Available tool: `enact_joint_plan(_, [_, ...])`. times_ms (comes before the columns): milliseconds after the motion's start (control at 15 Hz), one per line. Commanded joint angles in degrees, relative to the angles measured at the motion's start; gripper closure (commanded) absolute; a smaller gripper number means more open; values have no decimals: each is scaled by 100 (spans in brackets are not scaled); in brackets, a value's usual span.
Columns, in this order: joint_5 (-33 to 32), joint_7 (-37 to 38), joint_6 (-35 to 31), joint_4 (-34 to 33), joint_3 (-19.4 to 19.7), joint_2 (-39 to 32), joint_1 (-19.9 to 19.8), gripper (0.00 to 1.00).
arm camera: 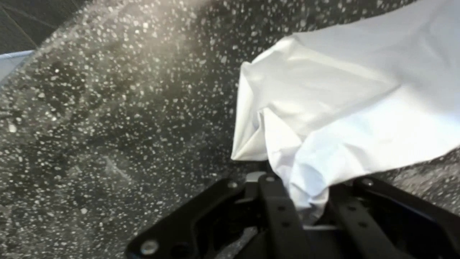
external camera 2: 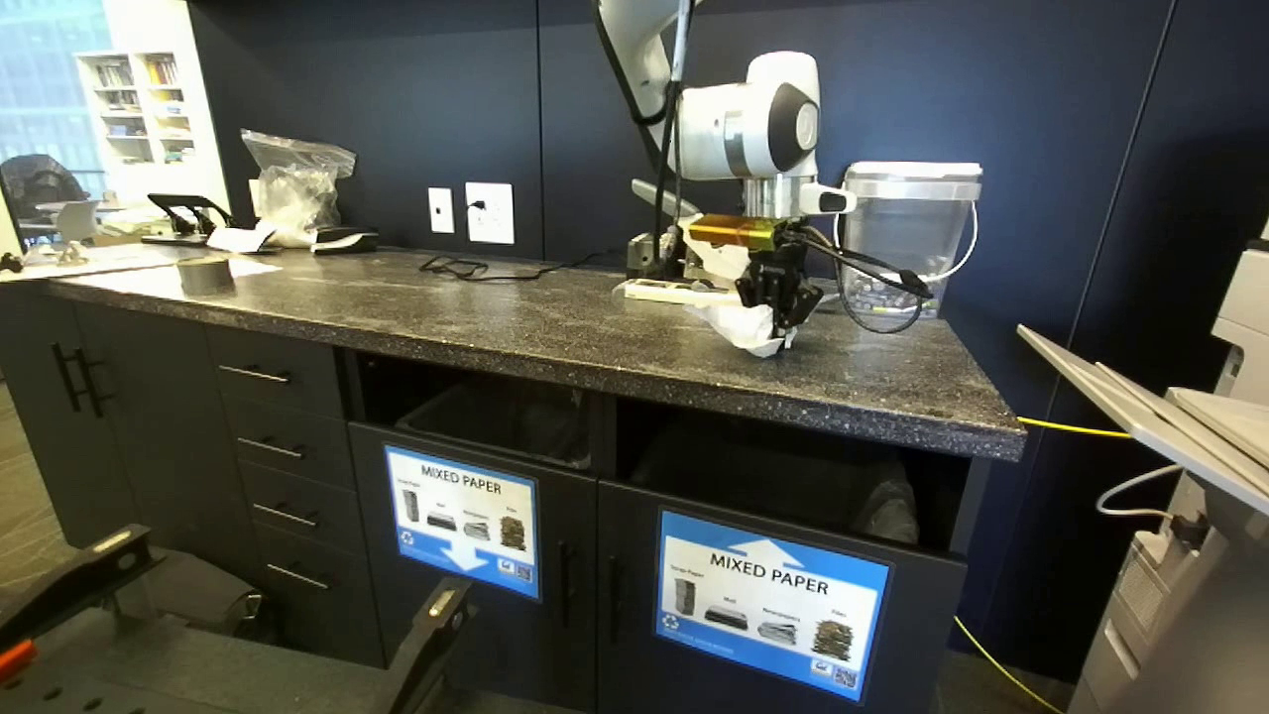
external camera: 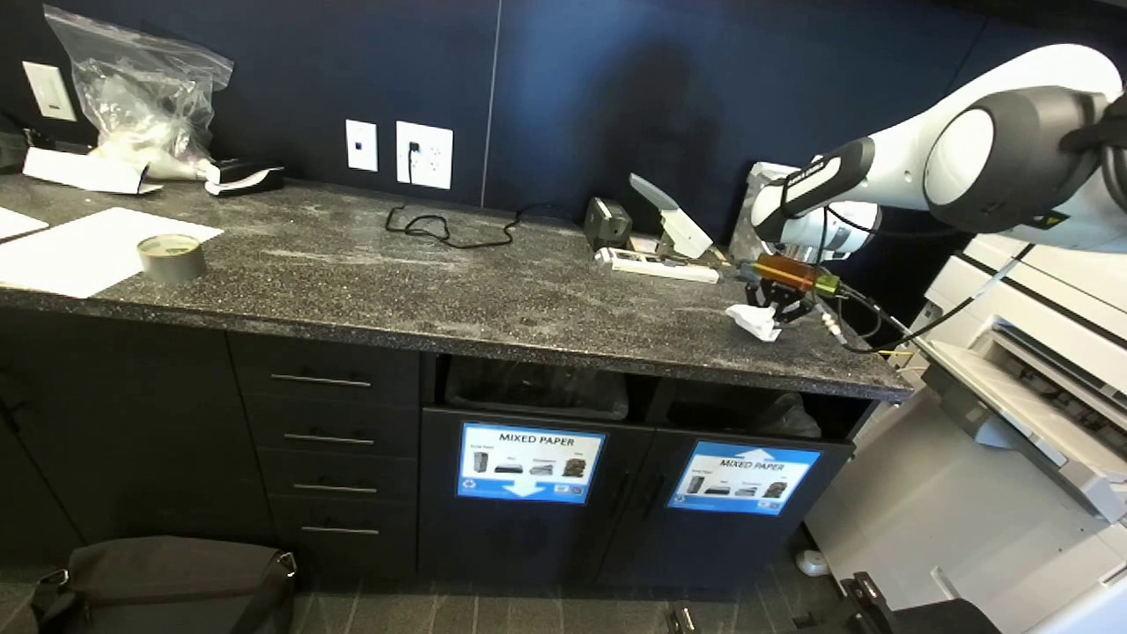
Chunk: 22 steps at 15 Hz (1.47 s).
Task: Remove all the paper trash from the base top and put them in the mixed paper bin on the left
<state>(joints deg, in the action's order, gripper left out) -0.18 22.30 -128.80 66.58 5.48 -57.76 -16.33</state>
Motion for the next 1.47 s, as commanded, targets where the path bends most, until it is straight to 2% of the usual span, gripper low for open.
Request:
enact_joint_plan(0, [131,-1053,-498,1392,-501,769,-194,92])
enact_joint_plan(67, [352,-1416,-548,1635,-406,889,-86,92])
enact_joint_plan(333, [617,-2633,-571,2664,-635,1483,-165,92])
enact_joint_plan(533, [662,-3452,-634,3457,-694,1938,-157,92])
enact_joint_plan(667, [551,-3759,-938,4011,-623,2226,-66,92])
enact_joint_plan(867, [279,-3941,-2068,4886,-481,2555,126,92])
enact_joint_plan(1200, [46,-3918,-4234,6477,-570,2978,216,92])
enact_joint_plan(1400, [-17,-3826,-4969,7182,-695,2946,195,92])
